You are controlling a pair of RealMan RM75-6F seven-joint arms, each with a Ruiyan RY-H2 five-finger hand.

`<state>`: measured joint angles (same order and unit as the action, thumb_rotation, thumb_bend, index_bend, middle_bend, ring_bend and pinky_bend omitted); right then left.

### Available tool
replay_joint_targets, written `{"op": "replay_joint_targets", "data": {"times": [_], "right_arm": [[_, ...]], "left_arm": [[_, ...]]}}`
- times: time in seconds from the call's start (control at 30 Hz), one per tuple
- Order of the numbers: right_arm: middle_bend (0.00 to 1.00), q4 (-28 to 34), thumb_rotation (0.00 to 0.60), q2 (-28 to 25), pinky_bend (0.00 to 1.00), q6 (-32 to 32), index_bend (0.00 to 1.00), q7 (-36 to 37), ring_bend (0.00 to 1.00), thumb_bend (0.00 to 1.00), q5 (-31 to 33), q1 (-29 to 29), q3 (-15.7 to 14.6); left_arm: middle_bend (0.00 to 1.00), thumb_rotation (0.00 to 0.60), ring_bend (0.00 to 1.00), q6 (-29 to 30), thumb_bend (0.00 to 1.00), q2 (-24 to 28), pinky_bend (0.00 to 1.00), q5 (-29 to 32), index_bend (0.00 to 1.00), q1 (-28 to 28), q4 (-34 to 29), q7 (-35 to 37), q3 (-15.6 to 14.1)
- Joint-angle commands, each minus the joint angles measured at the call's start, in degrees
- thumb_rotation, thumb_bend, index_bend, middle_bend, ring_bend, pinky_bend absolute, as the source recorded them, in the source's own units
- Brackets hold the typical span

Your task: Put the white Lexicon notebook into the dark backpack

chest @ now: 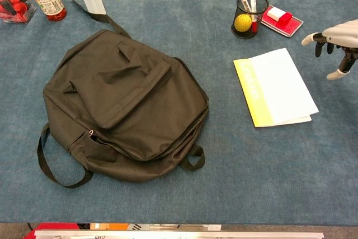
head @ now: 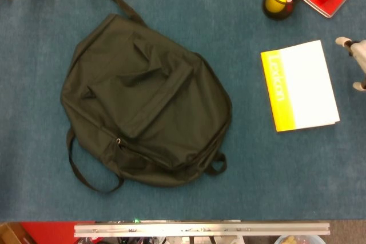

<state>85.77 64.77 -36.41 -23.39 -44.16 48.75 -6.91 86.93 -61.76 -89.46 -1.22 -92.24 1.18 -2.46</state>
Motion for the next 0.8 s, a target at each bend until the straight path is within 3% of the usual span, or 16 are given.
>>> {"op": "replay_joint_targets", "data": {"times": [0.03,0.23,0.53,0.63,0.8], "right_arm": [[0.29,-2.66,0.600,3.26,0.27,1.28,0.13,-2.01,0.29,0.16,3.04,2.01,0.17],[0.29,-3.29,0.600,6.50,0.24,2.21,0.13,-2.08,0.25,0.16,2.16,3.83,1.54],[0.28,0.72,0.600,7.60,0.22,2.66,0.13,1.68,0.23,0.17,-7.27,3.80,3.82],[0.28,3.80,0.600,4.72,0.22,0.70,0.13,4.00,0.23,0.17,-11.03,2.27,4.37],[0.30,12.15,0.600,-4.50,0.22,-6.22,0.13,8.33,0.23,0.17,-19.06,-2.17,4.84]], "left_arm": [[0.29,0.600,0.27,0.16,0.27,0.11,0.28,0.32,0.23,-0.14,-0.05,0.20,0.09],[0.29,0.600,0.27,0.87,0.27,0.53,0.28,0.59,0.23,-0.66,-0.22,0.44,0.06],[0.28,0.600,0.27,1.68,0.27,1.03,0.28,0.62,0.23,-1.21,-0.44,0.49,0.02],[0.28,0.600,0.27,1.97,0.27,1.27,0.28,0.36,0.23,-1.38,-0.36,0.85,-0.09],[0.28,0.600,0.27,2.51,0.27,1.65,0.28,0.80,0.23,-1.70,0.03,1.42,0.19]]}}
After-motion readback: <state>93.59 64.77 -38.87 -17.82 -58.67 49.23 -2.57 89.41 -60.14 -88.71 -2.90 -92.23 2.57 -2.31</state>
